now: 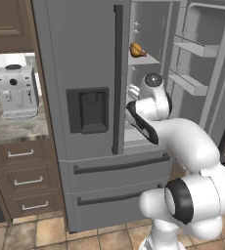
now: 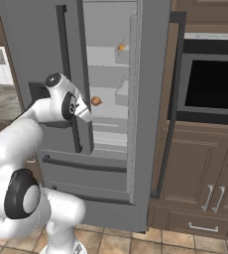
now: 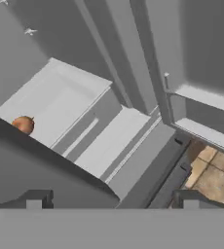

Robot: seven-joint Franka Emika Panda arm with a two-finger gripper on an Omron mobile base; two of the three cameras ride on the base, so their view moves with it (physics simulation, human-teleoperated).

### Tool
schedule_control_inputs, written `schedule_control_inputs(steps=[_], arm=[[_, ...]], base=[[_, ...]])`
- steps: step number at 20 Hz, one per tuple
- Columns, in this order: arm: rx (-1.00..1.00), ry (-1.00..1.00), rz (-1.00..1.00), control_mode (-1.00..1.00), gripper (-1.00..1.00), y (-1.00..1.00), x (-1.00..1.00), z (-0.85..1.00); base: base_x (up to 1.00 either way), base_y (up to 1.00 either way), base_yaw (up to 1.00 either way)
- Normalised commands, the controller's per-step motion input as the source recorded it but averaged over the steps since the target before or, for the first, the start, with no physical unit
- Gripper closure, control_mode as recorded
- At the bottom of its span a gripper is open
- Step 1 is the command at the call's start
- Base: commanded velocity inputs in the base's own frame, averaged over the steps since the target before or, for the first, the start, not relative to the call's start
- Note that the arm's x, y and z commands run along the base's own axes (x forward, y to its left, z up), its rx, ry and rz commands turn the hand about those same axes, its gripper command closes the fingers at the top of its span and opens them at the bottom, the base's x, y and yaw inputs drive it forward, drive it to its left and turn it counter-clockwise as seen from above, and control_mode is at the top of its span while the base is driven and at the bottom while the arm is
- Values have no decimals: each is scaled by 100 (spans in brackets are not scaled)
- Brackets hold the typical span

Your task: Gather the broccoli and onion from the fridge and place them on a tray on the dining counter. Then gather the chicken drumsticks from the fridge and place them on the other tray.

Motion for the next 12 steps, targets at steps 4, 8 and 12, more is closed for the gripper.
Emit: schedule_control_inputs(steps=[4, 8, 12], arm=[[48, -10, 3, -100, -100, -44, 100, -45], [45, -4, 4, -100, -100, -24, 100, -19], [20, 9, 7, -100, -100, 0, 78, 3]], base=[[0, 0, 0], [0, 0, 0], [0, 0, 0]])
